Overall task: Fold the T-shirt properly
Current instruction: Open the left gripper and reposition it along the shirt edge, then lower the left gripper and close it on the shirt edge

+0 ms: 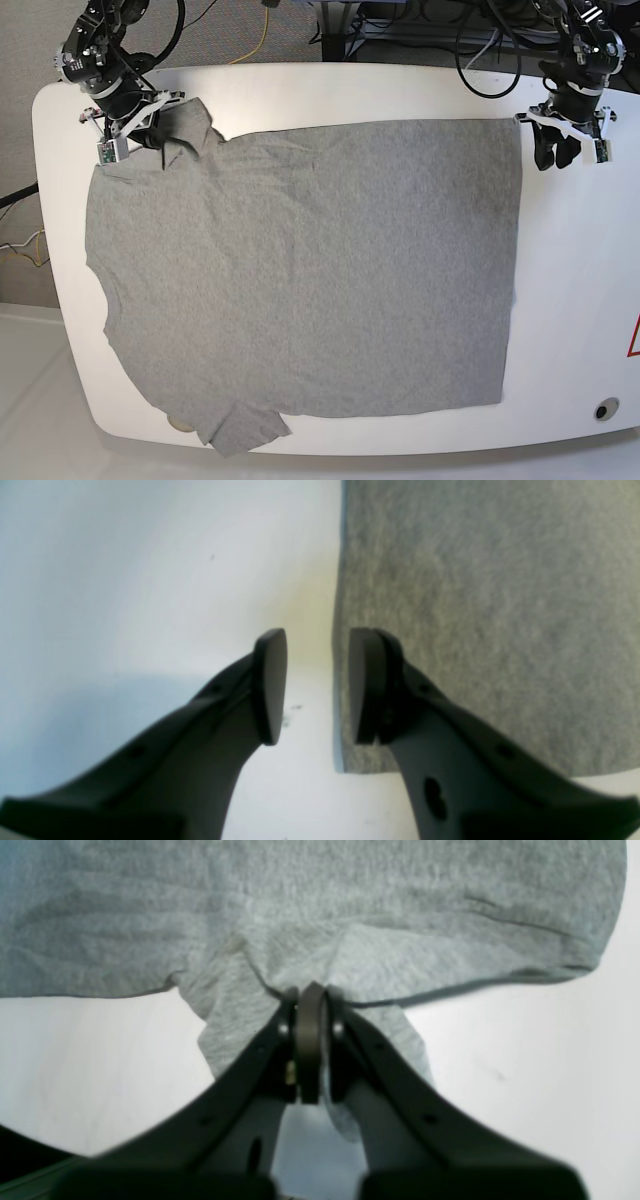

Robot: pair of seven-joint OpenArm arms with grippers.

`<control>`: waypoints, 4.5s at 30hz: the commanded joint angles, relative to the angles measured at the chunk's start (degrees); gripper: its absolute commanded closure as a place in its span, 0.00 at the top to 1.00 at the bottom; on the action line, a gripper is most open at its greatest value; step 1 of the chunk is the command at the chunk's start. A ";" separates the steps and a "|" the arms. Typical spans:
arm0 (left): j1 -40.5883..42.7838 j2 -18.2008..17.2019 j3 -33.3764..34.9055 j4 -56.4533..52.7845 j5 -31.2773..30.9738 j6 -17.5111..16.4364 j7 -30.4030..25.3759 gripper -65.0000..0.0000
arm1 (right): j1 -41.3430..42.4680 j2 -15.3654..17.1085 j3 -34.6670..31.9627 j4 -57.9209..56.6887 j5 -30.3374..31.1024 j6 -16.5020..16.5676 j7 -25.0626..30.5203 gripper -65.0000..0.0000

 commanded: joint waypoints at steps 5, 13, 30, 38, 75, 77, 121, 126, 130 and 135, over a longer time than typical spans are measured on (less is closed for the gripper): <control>0.06 -0.60 -0.57 0.98 -0.77 -0.41 -1.13 0.34 | 0.18 0.76 0.15 0.91 0.84 0.30 1.08 0.00; 0.15 0.55 -0.66 0.81 -0.95 -0.41 -1.13 0.59 | 0.18 0.76 0.15 0.82 0.84 0.30 1.08 0.00; 0.50 4.33 -0.75 -0.51 -9.65 -0.59 -1.13 0.62 | 0.18 0.76 0.15 0.82 0.75 0.30 1.08 0.00; 0.59 5.47 -0.93 -2.71 -9.39 -0.15 -1.13 0.62 | 0.18 0.85 0.24 0.82 0.75 0.30 1.08 0.00; 1.03 5.38 -0.40 -14.58 -9.30 4.16 -1.13 0.62 | 0.09 0.85 0.24 0.73 0.75 0.30 1.17 0.00; 0.94 5.38 -0.31 -15.02 -9.30 4.16 -1.05 0.62 | 0.09 0.85 0.24 0.73 0.75 0.30 1.17 0.00; 0.50 8.72 7.25 -9.04 -9.39 4.25 6.43 0.62 | 0.09 0.85 0.32 0.73 0.75 0.30 1.17 0.00; 0.50 8.72 7.25 -8.42 -9.39 4.25 6.87 0.62 | 0.18 0.85 0.32 0.73 0.75 0.30 1.17 0.00; 0.41 8.72 7.07 -8.51 -9.39 4.25 6.87 0.62 | 0.18 0.85 0.32 0.73 0.75 0.30 1.17 0.00; 0.41 8.55 7.07 -8.51 -9.39 4.25 6.87 0.61 | 0.18 0.85 0.32 0.73 0.75 0.30 1.17 0.00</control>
